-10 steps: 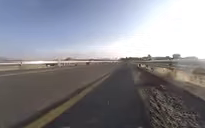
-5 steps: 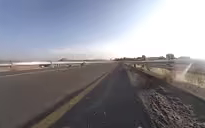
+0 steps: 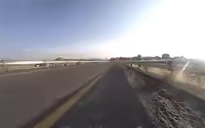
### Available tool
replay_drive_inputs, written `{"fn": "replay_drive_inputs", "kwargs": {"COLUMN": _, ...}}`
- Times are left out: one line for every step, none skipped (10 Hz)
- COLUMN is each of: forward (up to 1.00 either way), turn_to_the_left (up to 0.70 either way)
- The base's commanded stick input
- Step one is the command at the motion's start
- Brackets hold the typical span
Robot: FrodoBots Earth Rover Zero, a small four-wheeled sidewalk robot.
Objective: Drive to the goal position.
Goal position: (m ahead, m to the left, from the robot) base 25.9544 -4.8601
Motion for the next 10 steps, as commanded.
{"fn": "replay_drive_inputs", "kwargs": {"forward": 0.5, "turn_to_the_left": 0.0}}
{"fn": "replay_drive_inputs", "kwargs": {"forward": 0.5, "turn_to_the_left": 0.0}}
{"fn": "replay_drive_inputs", "kwargs": {"forward": 0.5, "turn_to_the_left": 0.0}}
{"fn": "replay_drive_inputs", "kwargs": {"forward": 0.5, "turn_to_the_left": 0.0}}
{"fn": "replay_drive_inputs", "kwargs": {"forward": 0.5, "turn_to_the_left": 0.0}}
{"fn": "replay_drive_inputs", "kwargs": {"forward": 0.5, "turn_to_the_left": 0.0}}
{"fn": "replay_drive_inputs", "kwargs": {"forward": 0.5, "turn_to_the_left": 0.0}}
{"fn": "replay_drive_inputs", "kwargs": {"forward": 0.5, "turn_to_the_left": 0.0}}
{"fn": "replay_drive_inputs", "kwargs": {"forward": 0.5, "turn_to_the_left": 0.0}}
{"fn": "replay_drive_inputs", "kwargs": {"forward": 0.5, "turn_to_the_left": 0.0}}
